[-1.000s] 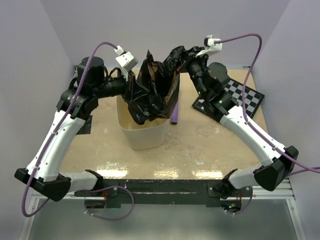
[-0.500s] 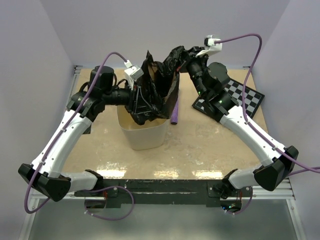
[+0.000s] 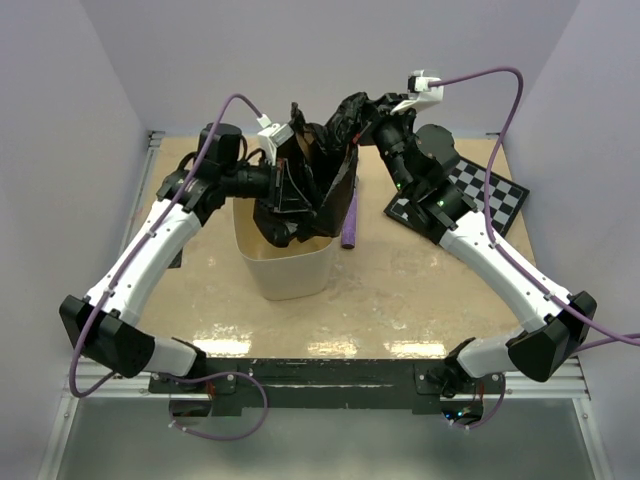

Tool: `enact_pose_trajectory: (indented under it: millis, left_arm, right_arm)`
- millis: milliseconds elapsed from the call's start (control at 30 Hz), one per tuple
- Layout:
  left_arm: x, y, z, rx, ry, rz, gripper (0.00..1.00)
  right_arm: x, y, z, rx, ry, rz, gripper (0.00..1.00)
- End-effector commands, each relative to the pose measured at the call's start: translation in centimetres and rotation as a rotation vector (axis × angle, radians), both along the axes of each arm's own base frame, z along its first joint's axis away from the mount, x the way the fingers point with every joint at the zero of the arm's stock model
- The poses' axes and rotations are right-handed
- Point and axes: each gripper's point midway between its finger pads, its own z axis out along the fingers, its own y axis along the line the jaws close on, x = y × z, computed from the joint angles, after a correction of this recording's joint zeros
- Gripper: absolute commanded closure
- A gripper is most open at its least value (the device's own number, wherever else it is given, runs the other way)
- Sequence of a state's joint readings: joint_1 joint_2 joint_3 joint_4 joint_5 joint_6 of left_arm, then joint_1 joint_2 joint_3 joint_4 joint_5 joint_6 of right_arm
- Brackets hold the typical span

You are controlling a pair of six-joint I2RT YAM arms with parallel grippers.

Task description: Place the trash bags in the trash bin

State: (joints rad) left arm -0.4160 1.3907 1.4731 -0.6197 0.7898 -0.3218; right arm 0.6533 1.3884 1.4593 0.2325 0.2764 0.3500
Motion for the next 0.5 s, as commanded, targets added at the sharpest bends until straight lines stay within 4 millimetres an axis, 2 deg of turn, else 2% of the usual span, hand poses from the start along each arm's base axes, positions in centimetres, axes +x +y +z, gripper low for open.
enact_pose_trajectory:
  millis: [0, 100, 267, 333, 467]
  left_arm:
    - [1.0, 0.5, 3.0, -0.055, -0.064, 0.009, 1.0]
    - [0.6, 1.4, 5.0, -0.08, -0.126, -0.012, 1.0]
    - [-1.4, 3.9, 8.0, -0.063, -0.286, -0.031, 1.0]
    - [-2.3, 4.9, 7.9, -0.02, -0.319, -0.038, 1.0]
    - [-4.2, 6.5, 6.1, 0.064, -0.328, -0.032, 1.0]
  right_arm:
    - [-0.2, -0.9, 2.1, 0.042, -0.05, -0.026, 1.0]
    - [0.0, -1.1, 2.0, 0.036, -0.053, -0.037, 1.0]
    - [0.5, -0.4, 1.3, 0.021, -0.043, -0.017, 1.0]
    - [0.4, 0.1, 1.2, 0.013, -0.043, 0.009, 1.0]
    - [0.0, 1.5, 1.3, -0.012, -0.056, 0.082, 1.0]
